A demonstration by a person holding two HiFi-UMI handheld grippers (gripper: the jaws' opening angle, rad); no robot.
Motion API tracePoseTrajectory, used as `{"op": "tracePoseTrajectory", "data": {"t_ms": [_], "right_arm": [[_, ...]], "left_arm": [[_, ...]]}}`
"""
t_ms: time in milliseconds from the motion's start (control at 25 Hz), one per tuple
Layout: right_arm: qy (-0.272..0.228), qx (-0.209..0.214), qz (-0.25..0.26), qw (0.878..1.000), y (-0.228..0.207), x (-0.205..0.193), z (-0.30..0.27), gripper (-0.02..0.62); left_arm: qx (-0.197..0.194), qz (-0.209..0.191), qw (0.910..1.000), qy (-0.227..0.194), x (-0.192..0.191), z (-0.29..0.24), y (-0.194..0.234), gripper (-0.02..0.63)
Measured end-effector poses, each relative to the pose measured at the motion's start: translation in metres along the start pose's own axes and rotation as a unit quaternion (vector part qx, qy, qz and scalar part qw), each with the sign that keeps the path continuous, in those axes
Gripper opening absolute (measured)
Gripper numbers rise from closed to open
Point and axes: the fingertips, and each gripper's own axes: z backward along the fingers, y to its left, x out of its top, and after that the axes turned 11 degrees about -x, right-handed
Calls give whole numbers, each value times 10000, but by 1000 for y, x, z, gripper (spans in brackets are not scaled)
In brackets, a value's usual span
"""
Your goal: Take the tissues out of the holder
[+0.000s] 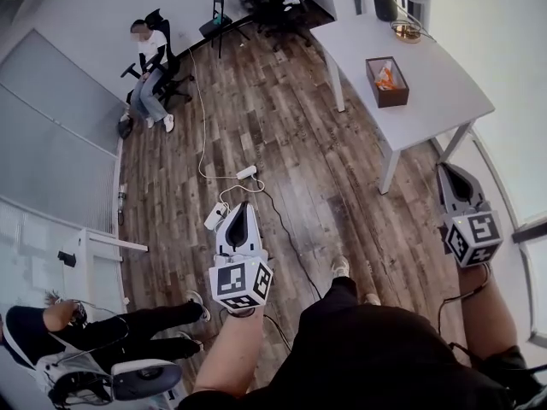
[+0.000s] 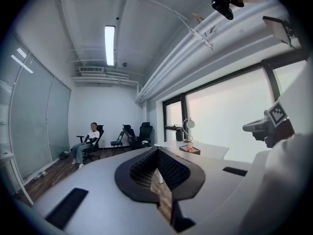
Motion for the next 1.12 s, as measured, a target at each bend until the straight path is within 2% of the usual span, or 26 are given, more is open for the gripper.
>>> {"op": "tracePoseTrajectory", "data": {"t_ms": [240,400,640,880,1120], "right_arm": [[32,-272,-88,9996,1,7,-49,5],[104,-383,-79,9992,11,9,-74,5],[101,-557,-1,9984,27,22,-105,5],[217,-700,45,9973,36,28,-129,5],[248,-711,2,9972,30,15,-166,5]], "left_arm": [[-433,-101,9990,-57,6,-63,19,5],[-537,-160,9984,30,11,-95,49,5],[-822,-295,9961,-96,22,-132,80,5],[-950,-289,9951,-9,13,-164,101,5],[-909,-210,9956,34,6,-200,116,5]]}}
